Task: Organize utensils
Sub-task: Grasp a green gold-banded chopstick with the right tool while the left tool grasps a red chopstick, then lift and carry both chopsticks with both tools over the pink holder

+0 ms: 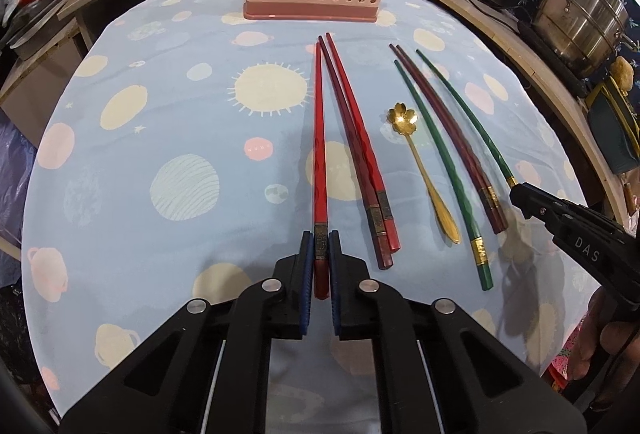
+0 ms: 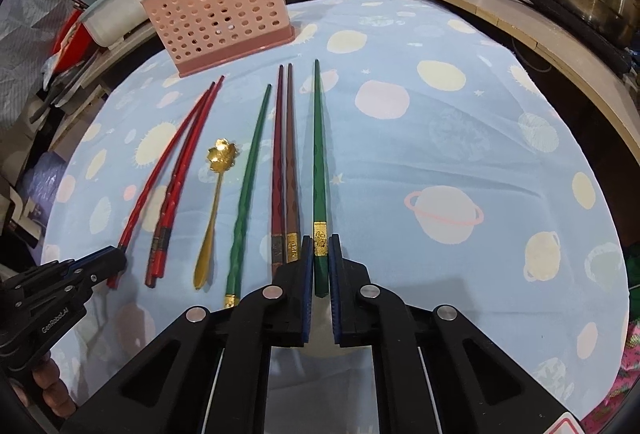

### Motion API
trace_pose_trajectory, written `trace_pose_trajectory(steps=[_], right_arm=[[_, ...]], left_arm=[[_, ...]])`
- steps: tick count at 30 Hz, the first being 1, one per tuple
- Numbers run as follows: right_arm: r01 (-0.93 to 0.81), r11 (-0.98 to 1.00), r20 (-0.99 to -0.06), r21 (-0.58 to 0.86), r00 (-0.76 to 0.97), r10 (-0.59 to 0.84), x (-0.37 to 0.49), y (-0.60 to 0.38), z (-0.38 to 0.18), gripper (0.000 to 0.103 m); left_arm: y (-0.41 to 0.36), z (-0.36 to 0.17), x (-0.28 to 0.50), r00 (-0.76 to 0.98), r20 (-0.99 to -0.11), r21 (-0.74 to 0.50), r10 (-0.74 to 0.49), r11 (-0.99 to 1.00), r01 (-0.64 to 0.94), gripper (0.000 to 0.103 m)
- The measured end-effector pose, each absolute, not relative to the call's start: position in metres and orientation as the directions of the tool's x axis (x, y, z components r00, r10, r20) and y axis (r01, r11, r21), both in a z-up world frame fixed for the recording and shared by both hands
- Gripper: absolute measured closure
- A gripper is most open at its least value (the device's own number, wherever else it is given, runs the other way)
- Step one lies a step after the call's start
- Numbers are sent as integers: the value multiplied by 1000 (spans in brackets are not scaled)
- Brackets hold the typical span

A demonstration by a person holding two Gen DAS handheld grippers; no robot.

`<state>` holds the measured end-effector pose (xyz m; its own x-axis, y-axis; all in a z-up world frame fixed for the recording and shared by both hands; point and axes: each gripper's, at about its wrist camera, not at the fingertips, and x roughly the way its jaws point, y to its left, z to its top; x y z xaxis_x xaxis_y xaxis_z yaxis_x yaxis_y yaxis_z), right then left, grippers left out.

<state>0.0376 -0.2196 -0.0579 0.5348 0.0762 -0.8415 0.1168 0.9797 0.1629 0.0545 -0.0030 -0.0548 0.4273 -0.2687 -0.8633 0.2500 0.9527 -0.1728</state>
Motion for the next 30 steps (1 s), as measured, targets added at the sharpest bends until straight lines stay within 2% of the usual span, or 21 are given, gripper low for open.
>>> trace_pose_trajectory(steps=[16, 30], right_arm=[[90, 972, -698, 217, 710, 90, 20, -228, 39, 96], [73, 973, -591, 220, 803, 73, 56, -238, 110, 96]], left_arm=[[19, 40, 49, 598, -745, -186, -295, 953, 240, 96], [19, 125, 96, 744, -607, -146, -279, 960, 240, 96]])
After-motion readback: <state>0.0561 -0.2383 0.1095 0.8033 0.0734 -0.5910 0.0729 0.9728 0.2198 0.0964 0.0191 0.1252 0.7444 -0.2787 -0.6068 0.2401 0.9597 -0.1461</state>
